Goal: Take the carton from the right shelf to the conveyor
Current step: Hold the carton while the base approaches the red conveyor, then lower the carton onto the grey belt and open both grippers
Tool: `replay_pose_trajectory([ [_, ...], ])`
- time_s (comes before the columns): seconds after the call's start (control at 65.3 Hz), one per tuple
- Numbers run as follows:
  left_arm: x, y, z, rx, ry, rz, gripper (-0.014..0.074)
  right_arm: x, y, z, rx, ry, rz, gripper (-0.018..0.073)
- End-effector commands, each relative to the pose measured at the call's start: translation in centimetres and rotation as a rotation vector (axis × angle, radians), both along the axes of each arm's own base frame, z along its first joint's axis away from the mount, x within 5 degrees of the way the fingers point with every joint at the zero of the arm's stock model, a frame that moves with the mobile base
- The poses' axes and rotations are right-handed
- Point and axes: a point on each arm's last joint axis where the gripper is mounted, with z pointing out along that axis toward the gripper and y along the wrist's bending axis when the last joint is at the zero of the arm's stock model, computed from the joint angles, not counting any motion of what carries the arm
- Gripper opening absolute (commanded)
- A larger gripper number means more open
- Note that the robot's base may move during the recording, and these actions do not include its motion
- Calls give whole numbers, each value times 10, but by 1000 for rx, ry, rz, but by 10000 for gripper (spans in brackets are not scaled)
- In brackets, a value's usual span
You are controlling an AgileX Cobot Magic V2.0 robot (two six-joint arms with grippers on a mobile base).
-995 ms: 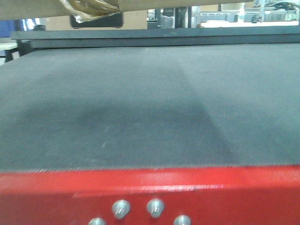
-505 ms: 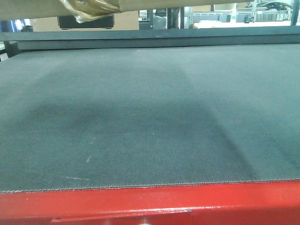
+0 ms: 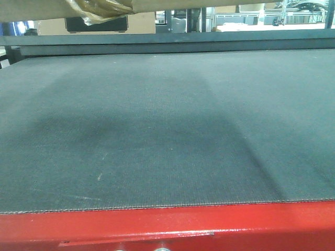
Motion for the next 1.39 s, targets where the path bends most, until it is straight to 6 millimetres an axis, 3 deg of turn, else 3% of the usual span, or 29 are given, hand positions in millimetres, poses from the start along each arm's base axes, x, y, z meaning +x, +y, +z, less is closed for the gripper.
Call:
replay_pose_trajectory([
  [0.0,-1,-3,4,-3,-37,-23,-18,-5,1,12,54,-74,26,-67],
  [0.566,-3,-4,2,-17,-11,-29,-18,-7,2,11,72,-46,40,-67],
  [0.72,2,-9,-5,-35,23,-49,-18,6,10,-16,-9,111,18,-67],
  [0.857,12,-17,-30,-30,115,-65,-18,29,25,-49,-85,236,2,-67],
  [1.01,23,-23,-81,26,278,-66,-18,50,39,-78,-131,305,-2,-67],
  [1.164,33,-24,-120,47,326,-82,-18,66,50,-102,-163,351,-2,-67],
  [1.286,37,-22,-136,35,338,-87,-11,74,56,-115,-183,380,-3,-67],
  [1.378,40,-18,-138,20,327,-82,69,75,56,-118,-188,389,-5,-66],
])
